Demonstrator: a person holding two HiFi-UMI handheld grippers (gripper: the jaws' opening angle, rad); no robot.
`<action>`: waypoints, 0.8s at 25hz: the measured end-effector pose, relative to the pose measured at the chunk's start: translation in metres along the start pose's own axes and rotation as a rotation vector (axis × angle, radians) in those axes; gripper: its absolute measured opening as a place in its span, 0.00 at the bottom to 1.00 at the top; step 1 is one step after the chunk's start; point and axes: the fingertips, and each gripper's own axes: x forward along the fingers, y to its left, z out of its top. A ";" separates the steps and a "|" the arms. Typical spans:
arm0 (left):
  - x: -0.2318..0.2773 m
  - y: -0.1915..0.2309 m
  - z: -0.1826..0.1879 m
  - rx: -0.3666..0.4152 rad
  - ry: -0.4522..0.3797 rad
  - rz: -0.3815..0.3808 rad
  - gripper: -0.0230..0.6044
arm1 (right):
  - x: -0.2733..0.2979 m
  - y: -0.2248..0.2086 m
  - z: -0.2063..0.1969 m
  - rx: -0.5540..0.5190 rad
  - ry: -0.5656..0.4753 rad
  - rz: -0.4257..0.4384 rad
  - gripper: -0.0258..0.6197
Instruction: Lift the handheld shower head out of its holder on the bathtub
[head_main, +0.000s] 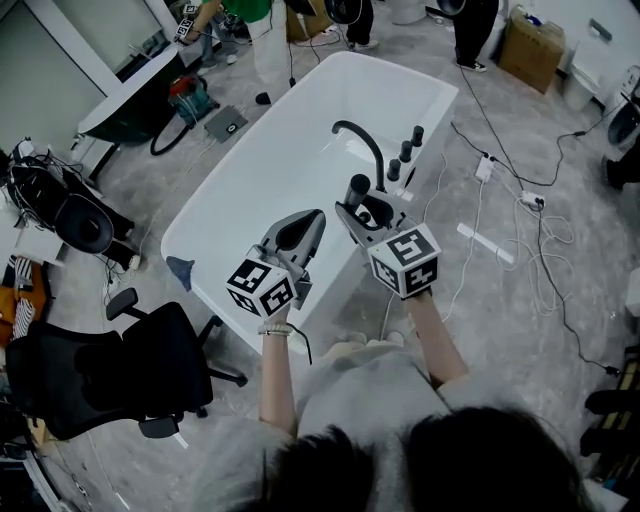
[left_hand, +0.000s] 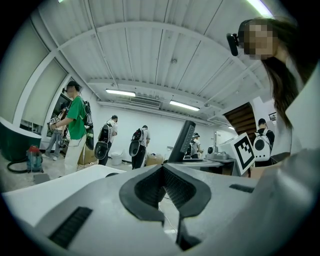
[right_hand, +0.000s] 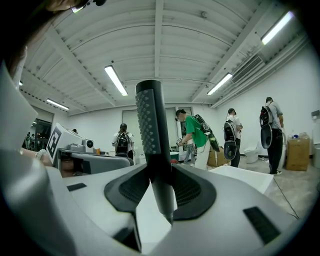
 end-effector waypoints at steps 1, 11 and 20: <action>0.000 0.000 0.000 0.001 0.000 -0.002 0.04 | 0.000 -0.001 0.000 0.001 -0.003 -0.003 0.25; -0.002 0.001 0.000 0.001 0.004 -0.039 0.04 | 0.002 0.002 0.001 -0.002 -0.012 -0.026 0.25; 0.001 0.002 -0.005 -0.014 0.011 -0.072 0.04 | 0.001 -0.001 -0.003 0.012 -0.021 -0.040 0.25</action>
